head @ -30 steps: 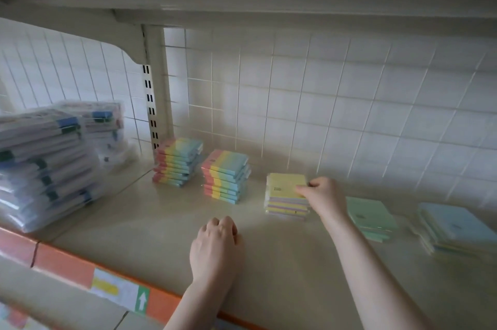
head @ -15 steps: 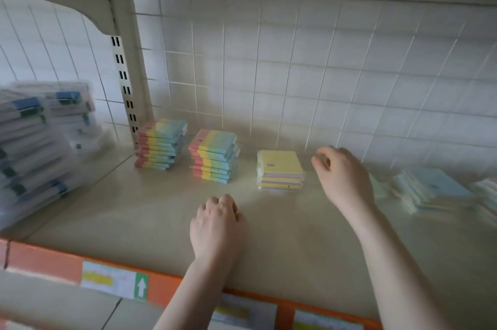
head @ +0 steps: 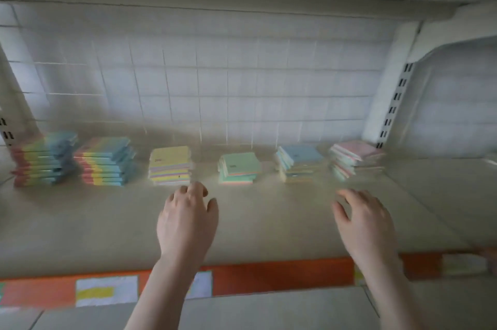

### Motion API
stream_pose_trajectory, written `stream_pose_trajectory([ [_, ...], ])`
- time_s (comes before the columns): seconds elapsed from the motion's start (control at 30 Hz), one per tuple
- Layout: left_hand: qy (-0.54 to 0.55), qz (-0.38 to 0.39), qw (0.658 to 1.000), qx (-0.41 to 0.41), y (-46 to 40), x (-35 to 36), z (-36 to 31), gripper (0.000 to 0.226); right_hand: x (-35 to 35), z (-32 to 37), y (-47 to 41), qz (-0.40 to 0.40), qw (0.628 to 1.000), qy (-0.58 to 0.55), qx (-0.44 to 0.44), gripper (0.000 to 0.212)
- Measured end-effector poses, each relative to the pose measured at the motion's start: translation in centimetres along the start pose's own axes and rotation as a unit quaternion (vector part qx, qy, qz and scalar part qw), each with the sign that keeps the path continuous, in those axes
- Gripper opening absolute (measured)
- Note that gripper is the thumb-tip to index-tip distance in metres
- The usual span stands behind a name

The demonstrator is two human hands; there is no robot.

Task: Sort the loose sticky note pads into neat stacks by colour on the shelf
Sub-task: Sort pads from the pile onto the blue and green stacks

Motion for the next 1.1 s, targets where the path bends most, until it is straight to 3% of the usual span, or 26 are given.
stream_pose_trajectory([
  [0.27, 0.072, 0.020, 0.997, 0.011, 7.6, 6.0, -17.2, 0.023, -10.4, -17.8, 1.7, -0.053, 0.998, 0.023, 0.037, 0.016],
  [0.53, 0.119, 0.042, 0.990, 0.066, 11.5, 10.7, -33.6, 0.023, -18.0, -32.7, 1.3, -0.054, 0.993, 0.057, 0.093, 0.020],
  [1.0, 0.145, 0.114, 0.968, 0.169, 11.9, 22.6, -53.2, 0.029, -19.1, -49.8, -3.2, -0.062, 0.986, 0.084, 0.130, 0.016],
  [1.1, 0.149, 0.130, 0.964, 0.180, 12.0, 24.9, -57.5, 0.028, -19.7, -54.4, -4.5, -0.061, 0.979, 0.079, 0.180, 0.019],
])
Point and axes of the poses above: each hand's wrist, its own y-axis away from the middle knuckle, its own x-axis out of the palm, z = x × y, the point moved 8 cm from there along -y, towards the middle knuckle, and after that the axes turned 2 degrees about -y, right-handed, at the moved point
